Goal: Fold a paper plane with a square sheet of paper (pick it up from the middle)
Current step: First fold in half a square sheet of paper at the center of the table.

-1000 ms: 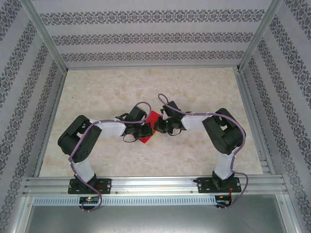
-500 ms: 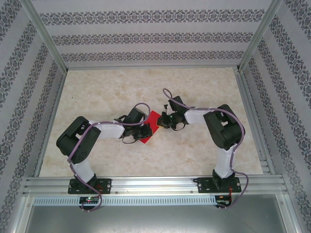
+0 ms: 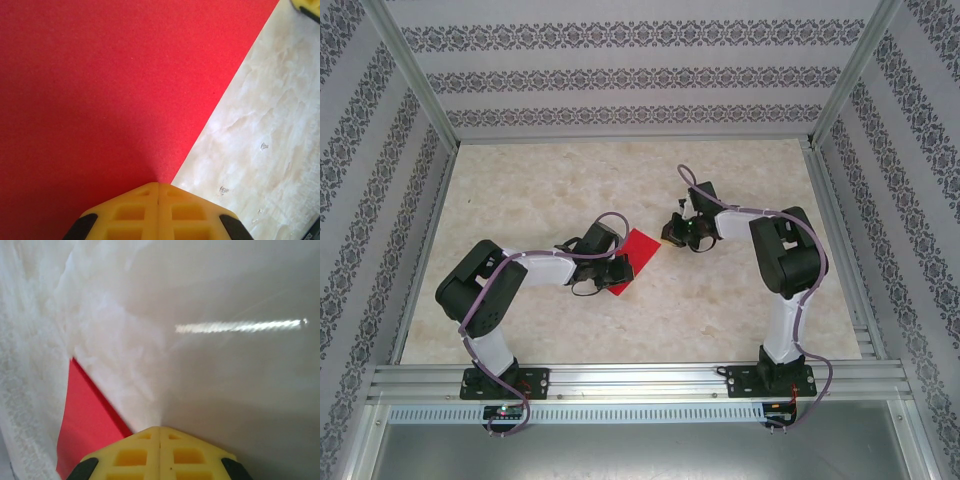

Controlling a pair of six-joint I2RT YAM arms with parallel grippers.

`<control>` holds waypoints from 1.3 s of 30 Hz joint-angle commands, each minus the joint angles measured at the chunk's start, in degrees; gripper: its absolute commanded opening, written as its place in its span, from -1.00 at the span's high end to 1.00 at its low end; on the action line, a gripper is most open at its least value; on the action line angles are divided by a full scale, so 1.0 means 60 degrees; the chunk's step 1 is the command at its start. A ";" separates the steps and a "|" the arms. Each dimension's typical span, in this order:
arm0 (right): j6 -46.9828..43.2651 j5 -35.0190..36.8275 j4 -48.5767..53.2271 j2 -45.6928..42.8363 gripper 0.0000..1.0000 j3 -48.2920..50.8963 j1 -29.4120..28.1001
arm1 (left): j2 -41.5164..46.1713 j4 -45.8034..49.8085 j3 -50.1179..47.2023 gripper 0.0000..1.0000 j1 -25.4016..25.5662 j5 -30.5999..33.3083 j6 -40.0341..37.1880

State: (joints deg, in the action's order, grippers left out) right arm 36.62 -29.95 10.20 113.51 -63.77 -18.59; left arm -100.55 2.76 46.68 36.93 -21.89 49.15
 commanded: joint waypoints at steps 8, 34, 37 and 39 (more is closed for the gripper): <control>0.0162 0.1053 -0.0239 -0.1755 1.00 0.0838 -0.0819 | -0.0318 0.1737 -0.0033 1.00 0.0156 0.0373 -0.0405; -0.0942 0.0290 0.0558 0.0534 1.00 -0.0324 -0.1169 | -0.0707 -0.0468 0.1248 1.00 -0.0196 -0.1015 -0.2812; -0.1347 0.0174 0.0944 0.0727 1.00 -0.0727 -0.1091 | -0.0996 -0.0542 0.1369 1.00 -0.0280 -0.1126 -0.2895; -0.1495 0.0102 0.1096 0.0767 1.00 -0.0877 -0.1083 | -0.1121 -0.0500 0.1409 1.00 -0.0284 -0.1104 -0.2979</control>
State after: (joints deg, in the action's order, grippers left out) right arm 31.68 -30.76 12.56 116.11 -67.96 -25.71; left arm -106.48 1.89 53.69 35.97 -27.16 34.02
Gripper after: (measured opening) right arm 0.048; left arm 0.062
